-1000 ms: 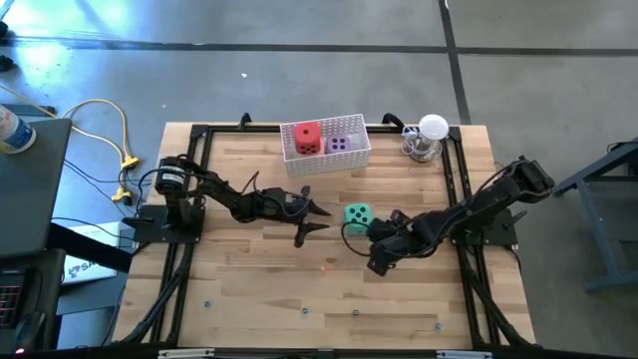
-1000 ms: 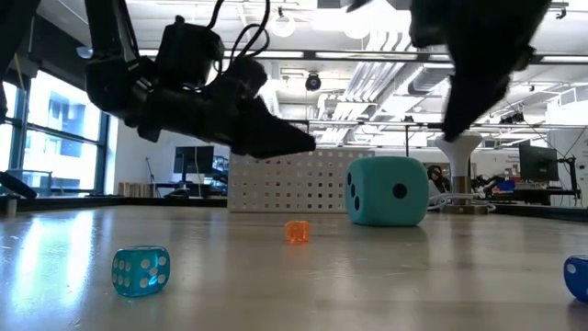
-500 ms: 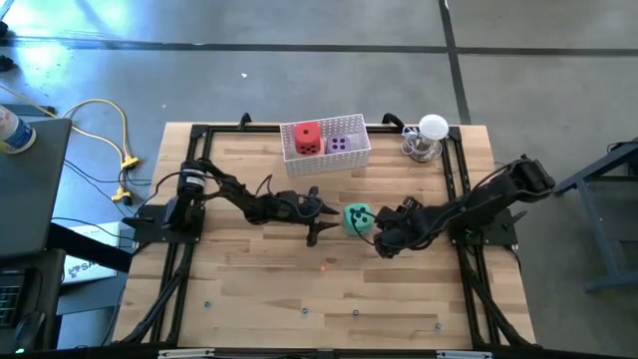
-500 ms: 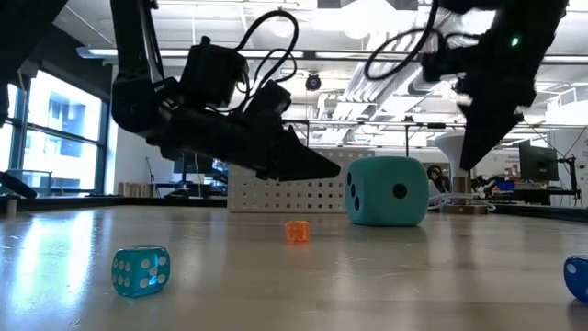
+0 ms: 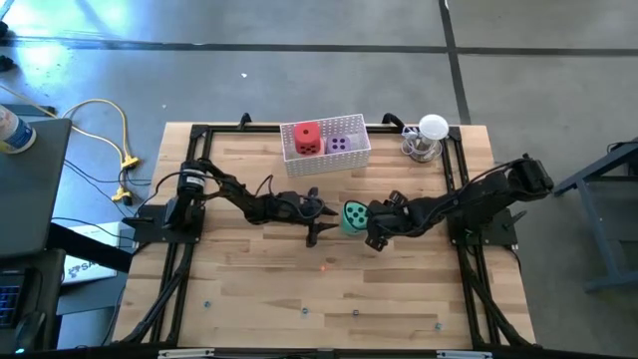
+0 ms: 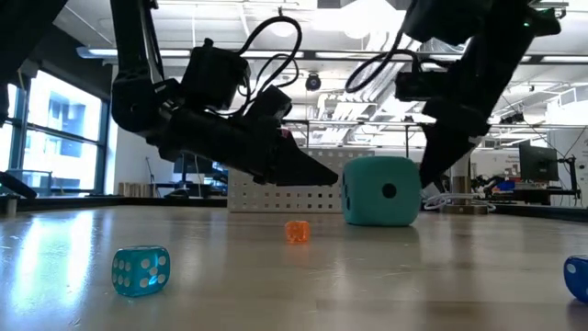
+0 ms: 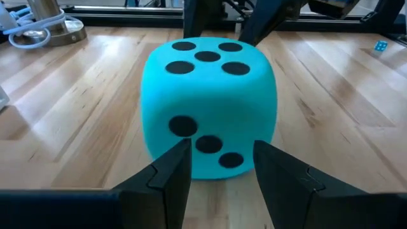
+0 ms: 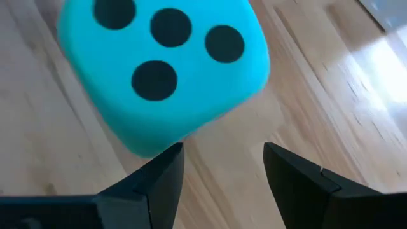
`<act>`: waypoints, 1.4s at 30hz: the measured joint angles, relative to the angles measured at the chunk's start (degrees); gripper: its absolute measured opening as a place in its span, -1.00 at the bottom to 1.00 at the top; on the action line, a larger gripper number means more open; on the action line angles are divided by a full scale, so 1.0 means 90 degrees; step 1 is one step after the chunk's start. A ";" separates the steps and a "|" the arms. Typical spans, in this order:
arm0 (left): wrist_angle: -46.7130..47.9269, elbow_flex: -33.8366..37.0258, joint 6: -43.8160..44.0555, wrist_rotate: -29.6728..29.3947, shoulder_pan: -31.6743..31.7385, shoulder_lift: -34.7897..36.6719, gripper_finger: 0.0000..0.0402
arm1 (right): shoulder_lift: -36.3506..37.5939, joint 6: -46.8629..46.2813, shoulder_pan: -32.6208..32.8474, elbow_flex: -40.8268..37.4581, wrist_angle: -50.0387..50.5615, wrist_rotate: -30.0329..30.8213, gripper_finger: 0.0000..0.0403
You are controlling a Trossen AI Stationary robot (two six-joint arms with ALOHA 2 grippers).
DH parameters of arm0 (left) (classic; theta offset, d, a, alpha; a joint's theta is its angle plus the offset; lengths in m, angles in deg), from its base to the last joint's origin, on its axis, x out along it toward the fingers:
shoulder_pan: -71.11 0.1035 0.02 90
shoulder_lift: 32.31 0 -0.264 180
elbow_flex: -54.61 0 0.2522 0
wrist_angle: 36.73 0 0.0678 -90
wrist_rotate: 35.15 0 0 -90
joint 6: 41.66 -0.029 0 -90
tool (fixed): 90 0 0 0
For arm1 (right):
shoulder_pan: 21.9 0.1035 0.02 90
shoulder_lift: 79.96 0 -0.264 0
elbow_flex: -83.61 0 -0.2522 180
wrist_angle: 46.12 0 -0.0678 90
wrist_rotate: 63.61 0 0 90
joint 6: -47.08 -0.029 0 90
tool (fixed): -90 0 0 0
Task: Pick & Place Dice
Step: Put the large blue dice into the white bin
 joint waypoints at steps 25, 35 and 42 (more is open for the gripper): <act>-0.0114 -0.0494 0.0030 0.0838 0.0070 0.0011 -0.19 | -0.0022 0.1417 -0.0086 -0.0034 -0.0736 -0.0370 0.03; -0.0065 -0.0529 0.0027 0.0856 0.0109 0.0026 -0.19 | -0.0022 0.1555 -0.0178 -0.0034 -0.0724 -0.0228 0.03; -0.0075 -0.0722 0.0068 0.1184 0.0254 0.0031 -0.19 | -0.0022 0.1877 -0.0264 -0.0034 -0.0696 -0.0171 0.03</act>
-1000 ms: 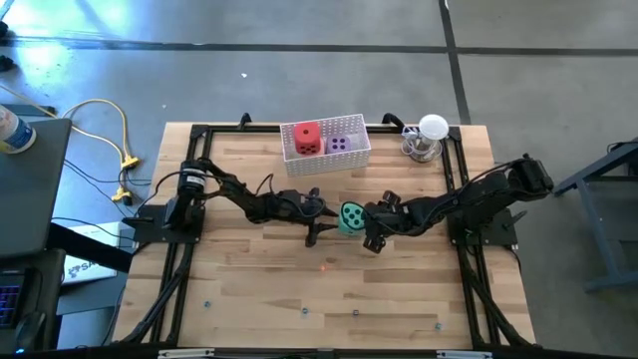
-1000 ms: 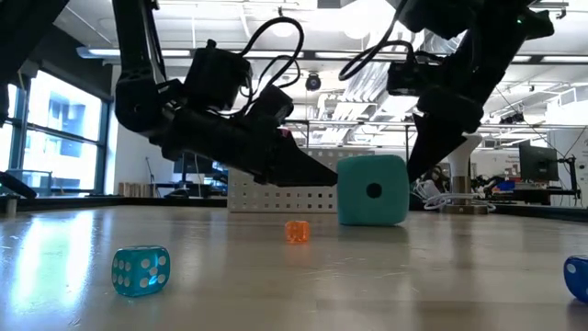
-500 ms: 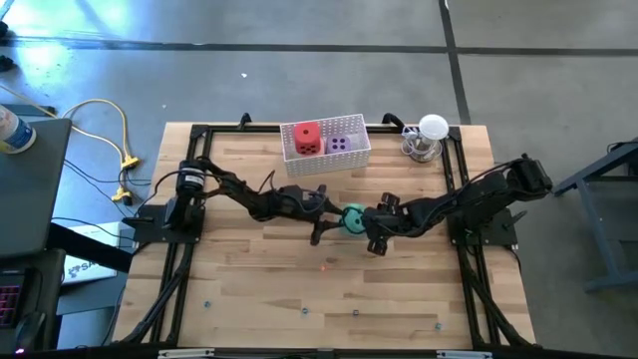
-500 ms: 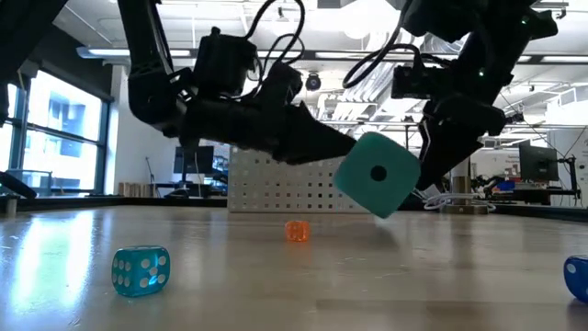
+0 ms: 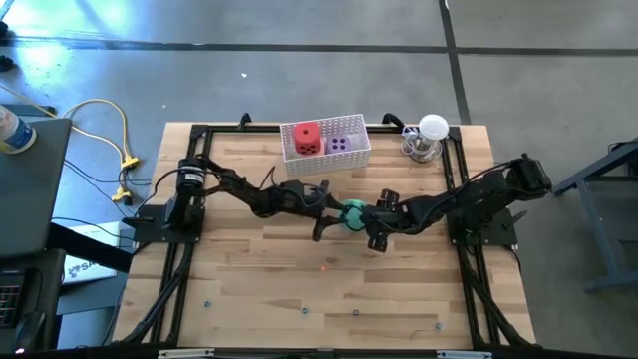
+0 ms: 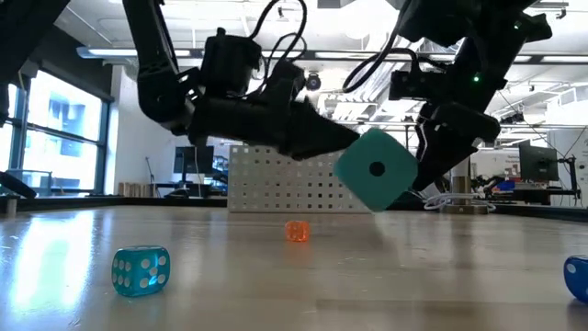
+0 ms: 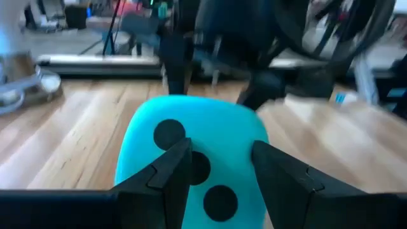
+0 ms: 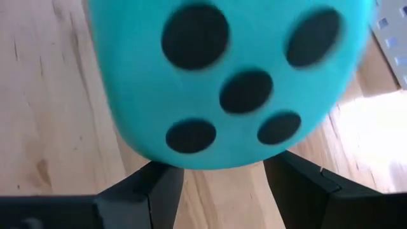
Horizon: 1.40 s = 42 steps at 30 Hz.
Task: Pick & Place Dice
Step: Put the large blue dice into the white bin
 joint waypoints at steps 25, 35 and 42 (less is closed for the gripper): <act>0.0303 -0.0356 0.0354 0.0588 0.0253 0.0016 -0.19 | 0.0000 0.1035 -0.0363 0.0000 -0.0949 0.0175 0.03; 0.0339 -0.0344 0.0391 0.0610 0.0243 0.0012 -0.19 | 0.0000 0.1376 -0.0364 0.0000 -0.0930 0.0041 0.03; 0.0459 -0.0336 0.0394 0.0663 0.0229 0.0004 -0.19 | 0.0000 0.1501 -0.0366 0.0000 -0.0896 -0.0349 0.03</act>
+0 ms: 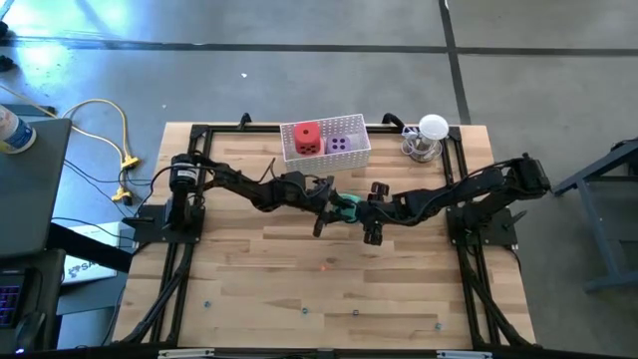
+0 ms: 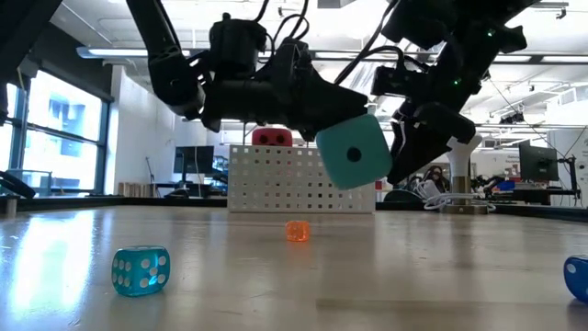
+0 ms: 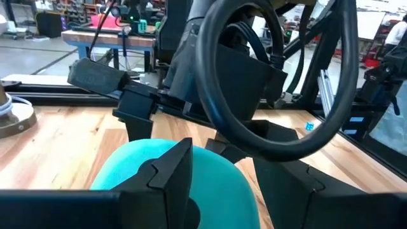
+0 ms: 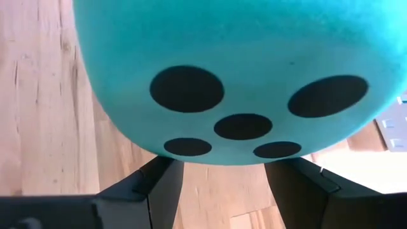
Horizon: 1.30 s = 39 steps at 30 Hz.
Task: Pick & Place Dice
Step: Put the large blue dice into the white bin
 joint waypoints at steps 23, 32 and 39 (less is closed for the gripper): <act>0.0650 0.0005 -0.0438 -0.0061 -0.0191 -0.0003 -0.19 | 0.0000 0.0052 0.0032 0.0000 0.0134 -0.0502 0.03; 0.1445 0.0070 -0.0833 -0.0118 -0.0201 -0.0044 -0.19 | 0.0070 0.0059 0.0024 0.0024 -0.0842 -0.0212 0.03; 0.1474 -0.0040 -0.0940 -0.0909 -0.0143 -0.0007 -0.19 | 0.0134 -0.0041 0.0082 0.0106 -0.4587 -0.0770 0.03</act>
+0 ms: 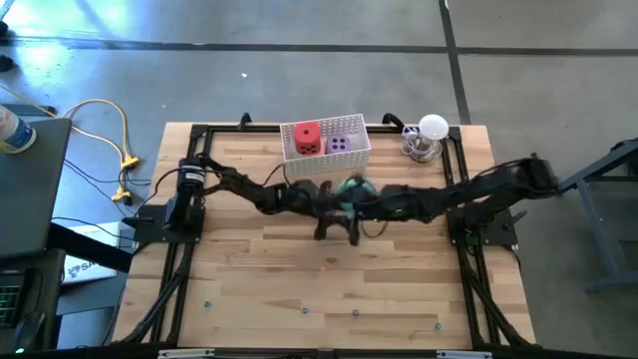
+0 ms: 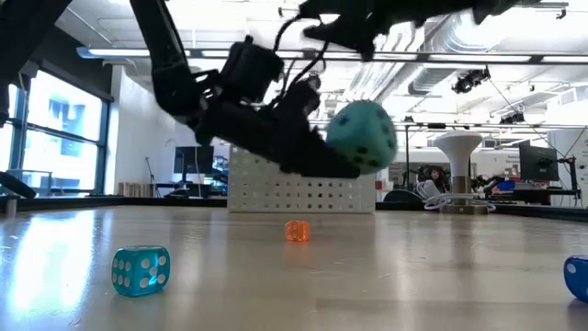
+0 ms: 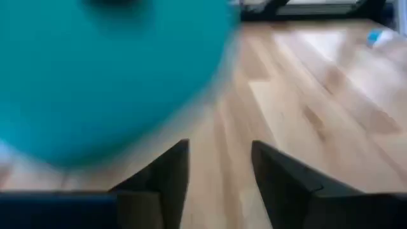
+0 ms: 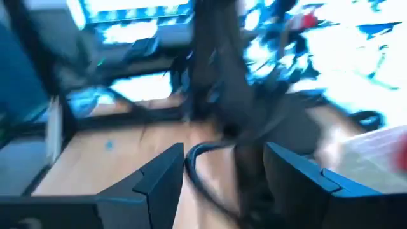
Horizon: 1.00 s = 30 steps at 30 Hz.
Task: Pick & Place Dice
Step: Put the large blue dice into the white bin
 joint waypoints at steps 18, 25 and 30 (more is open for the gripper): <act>0.0260 0.0047 0.0192 0.0074 0.0034 -0.0022 -0.19 | 0.0412 -0.0203 0.0816 -0.0043 0.1326 0.2303 0.03; 0.0263 0.0045 0.0506 0.0084 0.0032 -0.0017 -0.19 | 0.0885 -0.2440 0.1065 -0.0057 0.4273 0.4493 0.03; 0.0277 0.0047 0.0557 0.0084 0.0029 -0.0017 -0.19 | 0.0893 -0.4287 0.0601 -0.0062 0.5978 0.4923 0.03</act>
